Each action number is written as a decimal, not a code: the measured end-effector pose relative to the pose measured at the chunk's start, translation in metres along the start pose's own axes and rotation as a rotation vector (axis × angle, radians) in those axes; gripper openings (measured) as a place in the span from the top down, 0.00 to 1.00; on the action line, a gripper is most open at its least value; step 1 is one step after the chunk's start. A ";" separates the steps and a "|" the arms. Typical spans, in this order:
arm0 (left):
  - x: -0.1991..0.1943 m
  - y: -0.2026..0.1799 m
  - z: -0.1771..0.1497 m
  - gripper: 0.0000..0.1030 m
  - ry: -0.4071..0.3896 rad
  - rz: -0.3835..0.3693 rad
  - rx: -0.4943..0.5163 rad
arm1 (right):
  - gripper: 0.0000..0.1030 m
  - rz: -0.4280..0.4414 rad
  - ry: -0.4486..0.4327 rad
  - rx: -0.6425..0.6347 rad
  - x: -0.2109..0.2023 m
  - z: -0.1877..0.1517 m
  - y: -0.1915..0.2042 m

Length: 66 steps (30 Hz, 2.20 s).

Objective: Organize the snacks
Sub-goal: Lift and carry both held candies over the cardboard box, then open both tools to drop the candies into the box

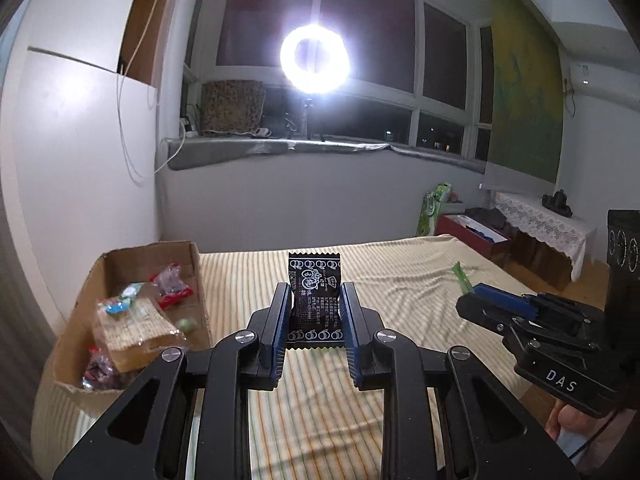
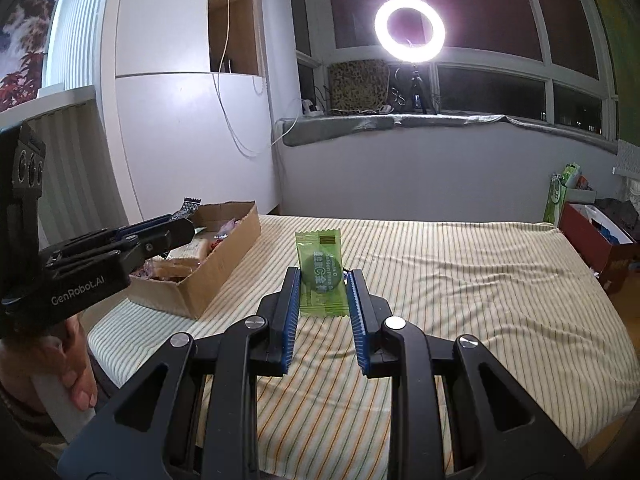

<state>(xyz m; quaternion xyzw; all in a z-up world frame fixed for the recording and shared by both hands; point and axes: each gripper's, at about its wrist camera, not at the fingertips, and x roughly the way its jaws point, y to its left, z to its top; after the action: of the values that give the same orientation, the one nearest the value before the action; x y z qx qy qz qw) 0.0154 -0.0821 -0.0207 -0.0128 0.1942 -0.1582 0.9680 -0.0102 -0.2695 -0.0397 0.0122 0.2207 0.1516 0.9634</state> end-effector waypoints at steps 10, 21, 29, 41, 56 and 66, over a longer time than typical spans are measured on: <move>-0.008 0.022 -0.021 0.78 0.020 -0.001 -0.055 | 0.76 0.017 0.060 -0.048 0.020 0.000 0.033; -0.053 0.126 -0.030 0.78 -0.034 0.178 -0.195 | 0.76 0.221 0.089 -0.188 0.090 0.025 0.144; -0.062 0.151 -0.021 0.78 -0.053 0.261 -0.191 | 0.76 0.285 0.088 -0.201 0.123 0.034 0.168; -0.003 0.164 -0.038 0.66 0.106 0.280 -0.174 | 0.56 0.263 0.239 -0.223 0.185 0.004 0.174; -0.008 0.184 -0.055 0.45 0.081 0.290 -0.178 | 0.55 0.252 0.221 -0.233 0.165 -0.011 0.200; -0.032 0.175 -0.039 0.24 0.005 0.343 -0.175 | 0.29 0.167 0.088 -0.197 0.126 0.004 0.177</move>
<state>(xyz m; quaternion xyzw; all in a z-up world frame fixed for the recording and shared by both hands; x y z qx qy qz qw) 0.0256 0.0951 -0.0595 -0.0634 0.2087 0.0264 0.9756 0.0486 -0.0629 -0.0728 -0.0709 0.2448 0.2528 0.9334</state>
